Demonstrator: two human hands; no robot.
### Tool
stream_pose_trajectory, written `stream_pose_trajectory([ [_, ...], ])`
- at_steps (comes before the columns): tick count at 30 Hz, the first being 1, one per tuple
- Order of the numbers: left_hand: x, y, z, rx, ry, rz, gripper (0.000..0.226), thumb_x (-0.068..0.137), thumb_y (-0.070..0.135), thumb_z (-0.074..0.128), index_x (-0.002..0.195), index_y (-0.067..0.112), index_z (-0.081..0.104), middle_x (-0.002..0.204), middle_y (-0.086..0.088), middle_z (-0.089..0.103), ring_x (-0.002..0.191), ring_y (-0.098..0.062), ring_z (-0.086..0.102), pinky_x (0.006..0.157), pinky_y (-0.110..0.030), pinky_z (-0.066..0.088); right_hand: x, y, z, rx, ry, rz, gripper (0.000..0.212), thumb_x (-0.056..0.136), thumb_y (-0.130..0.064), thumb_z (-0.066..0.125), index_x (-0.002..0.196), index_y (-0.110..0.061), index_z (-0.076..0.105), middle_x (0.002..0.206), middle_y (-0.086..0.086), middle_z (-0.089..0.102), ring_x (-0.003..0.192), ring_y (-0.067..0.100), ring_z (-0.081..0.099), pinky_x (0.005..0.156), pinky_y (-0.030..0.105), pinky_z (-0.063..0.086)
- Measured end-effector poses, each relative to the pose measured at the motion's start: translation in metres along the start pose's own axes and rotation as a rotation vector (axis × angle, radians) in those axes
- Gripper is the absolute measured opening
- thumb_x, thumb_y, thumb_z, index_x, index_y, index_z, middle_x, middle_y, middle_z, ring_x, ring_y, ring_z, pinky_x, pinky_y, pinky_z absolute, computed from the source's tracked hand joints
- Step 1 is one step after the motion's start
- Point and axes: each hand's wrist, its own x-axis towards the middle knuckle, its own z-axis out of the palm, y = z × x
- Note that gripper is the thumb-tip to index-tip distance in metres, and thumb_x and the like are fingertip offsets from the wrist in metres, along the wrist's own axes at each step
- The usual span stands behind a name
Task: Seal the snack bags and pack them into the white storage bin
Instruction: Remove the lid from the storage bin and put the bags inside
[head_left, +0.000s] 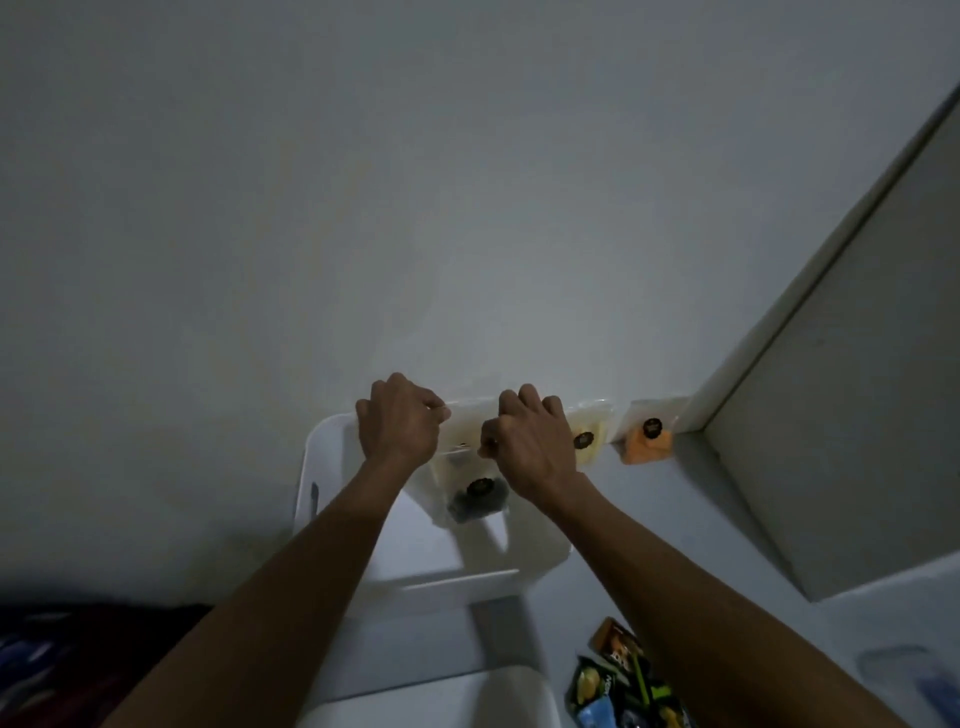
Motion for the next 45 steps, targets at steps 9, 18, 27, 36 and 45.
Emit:
stream_pose_trajectory([
  [9,0.011,-0.015,0.051,0.029,-0.064,-0.019,0.013,0.091,0.025,0.066,0.093,0.030,0.078,0.099,-0.004,0.063,0.096,-0.026,0.057,0.082,-0.037,0.037,0.015,0.009,0.066,-0.074,0.031,0.100,0.012,0.075,-0.033,0.075,0.072,-0.021,0.075,0.073,-0.002,0.054,0.082,0.023,0.046,0.070,0.035,0.034],
  [18,0.015,-0.016,0.052,-0.109,-0.048,-0.034,0.029,0.080,0.042,0.075,0.105,0.028,0.075,0.102,-0.005,0.066,0.097,-0.026,0.062,0.090,-0.042,0.046,0.020,0.014,0.066,-0.082,0.064,0.140,0.018,0.076,-0.035,0.077,0.082,-0.018,0.074,0.084,0.002,0.062,0.085,0.025,0.050,0.072,0.038,0.038],
  [27,-0.033,-0.006,-0.019,-0.312,0.050,-0.006,0.033,0.080,0.038,0.077,0.107,0.020,0.075,0.107,-0.010,0.068,0.094,-0.025,0.064,0.088,-0.045,0.052,-0.024,0.014,-0.005,0.011,0.078,0.252,0.029,0.087,-0.037,0.067,0.111,-0.021,0.072,0.105,0.001,0.065,0.104,0.025,0.050,0.081,0.039,0.037],
  [36,-0.098,0.056,-0.032,-0.338,0.041,0.159,0.033,0.080,0.043,0.075,0.106,0.023,0.073,0.091,-0.003,0.060,0.095,-0.024,0.058,0.084,-0.040,0.049,-0.101,0.072,-0.074,0.118,0.105,0.427,0.032,0.087,-0.037,0.070,0.116,-0.024,0.069,0.112,0.002,0.065,0.110,0.027,0.053,0.088,0.043,0.046],
  [45,-0.105,0.136,0.042,-0.222,-0.043,0.194,0.036,0.085,0.037,0.071,0.117,0.020,0.068,0.109,-0.007,0.061,0.106,-0.026,0.056,0.086,-0.043,0.052,-0.122,0.185,-0.072,0.145,0.077,0.602,0.032,0.086,-0.037,0.069,0.115,-0.023,0.070,0.117,0.005,0.064,0.114,0.028,0.054,0.089,0.040,0.046],
])
